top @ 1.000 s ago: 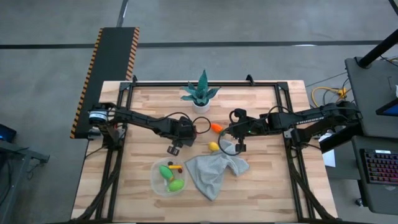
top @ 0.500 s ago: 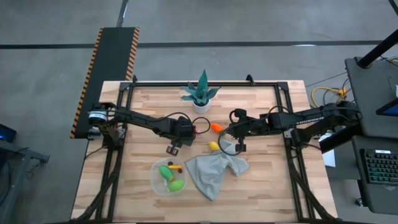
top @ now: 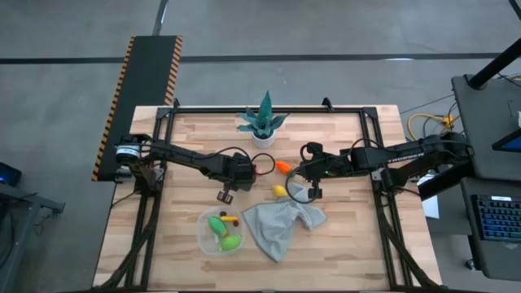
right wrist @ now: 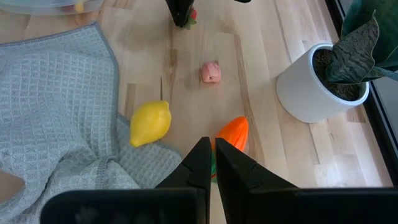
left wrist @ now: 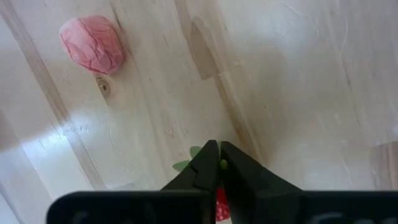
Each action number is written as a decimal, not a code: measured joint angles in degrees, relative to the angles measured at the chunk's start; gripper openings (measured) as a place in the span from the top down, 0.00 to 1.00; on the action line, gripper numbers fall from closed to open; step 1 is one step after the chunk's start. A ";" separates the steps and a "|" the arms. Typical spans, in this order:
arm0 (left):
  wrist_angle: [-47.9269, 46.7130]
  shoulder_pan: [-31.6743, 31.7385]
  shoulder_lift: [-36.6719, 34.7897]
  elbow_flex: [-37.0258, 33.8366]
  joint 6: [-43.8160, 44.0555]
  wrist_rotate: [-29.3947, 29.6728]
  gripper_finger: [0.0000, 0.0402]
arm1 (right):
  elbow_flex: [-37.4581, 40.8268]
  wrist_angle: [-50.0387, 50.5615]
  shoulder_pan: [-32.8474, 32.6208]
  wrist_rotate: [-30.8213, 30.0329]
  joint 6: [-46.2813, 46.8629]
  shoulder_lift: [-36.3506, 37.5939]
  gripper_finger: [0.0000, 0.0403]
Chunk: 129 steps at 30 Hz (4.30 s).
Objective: Pick and placing Produce into tupperware
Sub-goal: Put the red strawberry in the transparent bin, then put the pink peach in the transparent bin
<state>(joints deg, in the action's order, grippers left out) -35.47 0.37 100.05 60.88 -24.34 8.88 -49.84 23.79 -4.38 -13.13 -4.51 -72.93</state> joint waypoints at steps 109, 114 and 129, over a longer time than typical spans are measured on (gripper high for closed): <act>6.82 4.09 -6.64 5.83 15.49 -8.18 0.59 | 0.04 -0.23 0.03 -0.02 -0.62 -0.02 0.97; 9.29 6.40 -4.74 5.40 13.44 -9.86 0.47 | 0.29 -0.01 0.03 -0.02 -0.38 -0.02 0.97; 11.33 8.17 6.29 7.76 13.40 -5.36 0.35 | 1.18 2.25 0.04 -0.02 1.38 -0.02 0.97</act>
<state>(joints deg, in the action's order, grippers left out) -24.14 8.54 106.34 68.64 -10.94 3.53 -48.66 26.04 -4.34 -13.15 -3.13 -72.95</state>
